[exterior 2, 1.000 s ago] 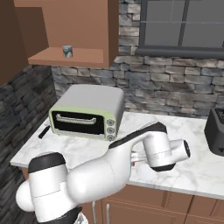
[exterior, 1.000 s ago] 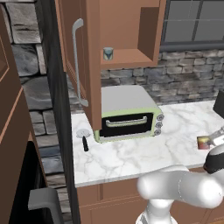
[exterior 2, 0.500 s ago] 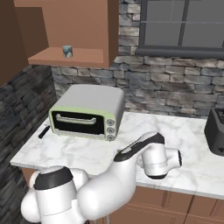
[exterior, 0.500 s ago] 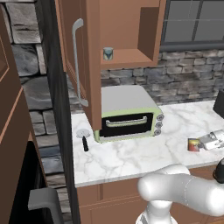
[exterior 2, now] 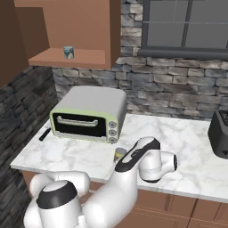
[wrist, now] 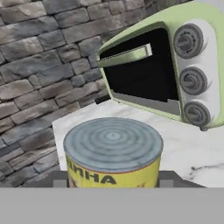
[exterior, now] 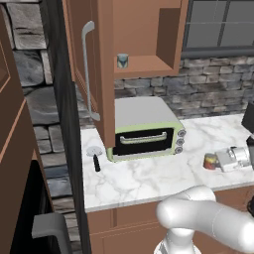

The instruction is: Restock the canned food cabinet by taking the new fresh canned food from the counter and placing it in the cabinet. Then, take the old canned food from the cabinet and place it on the counter.

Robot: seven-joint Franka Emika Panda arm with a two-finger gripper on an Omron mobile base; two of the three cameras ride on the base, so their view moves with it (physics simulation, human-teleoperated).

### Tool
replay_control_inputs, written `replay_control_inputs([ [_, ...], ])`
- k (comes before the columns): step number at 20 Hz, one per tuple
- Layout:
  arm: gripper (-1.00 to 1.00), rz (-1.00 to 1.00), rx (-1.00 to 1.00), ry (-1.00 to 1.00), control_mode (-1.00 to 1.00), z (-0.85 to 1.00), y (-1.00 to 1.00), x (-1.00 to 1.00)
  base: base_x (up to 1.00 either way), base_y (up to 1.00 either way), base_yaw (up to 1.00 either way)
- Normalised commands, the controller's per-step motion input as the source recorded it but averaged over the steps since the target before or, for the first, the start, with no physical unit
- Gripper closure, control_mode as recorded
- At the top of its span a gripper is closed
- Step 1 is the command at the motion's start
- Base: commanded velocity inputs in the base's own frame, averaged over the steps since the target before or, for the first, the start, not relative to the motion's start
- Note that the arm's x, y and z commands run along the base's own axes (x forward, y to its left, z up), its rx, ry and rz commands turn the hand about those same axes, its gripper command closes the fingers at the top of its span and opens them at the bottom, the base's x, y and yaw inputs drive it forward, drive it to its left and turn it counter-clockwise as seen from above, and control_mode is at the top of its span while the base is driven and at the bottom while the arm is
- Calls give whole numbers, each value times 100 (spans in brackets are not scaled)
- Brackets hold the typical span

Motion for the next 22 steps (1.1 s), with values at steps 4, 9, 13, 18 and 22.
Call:
replay_control_inputs([
  [4,100,0,-9,-20,-100,-36,29,14,0,0,0],
  [9,100,-1,-3,-12,-100,-16,29,41,0,0,0],
  [13,-100,-2,0,-7,-100,0,24,55,0,0,0],
  [18,-100,0,-1,-3,-100,-8,6,33,0,0,0],
  [22,-100,0,0,-1,-100,-2,0,6,0,0,0],
])
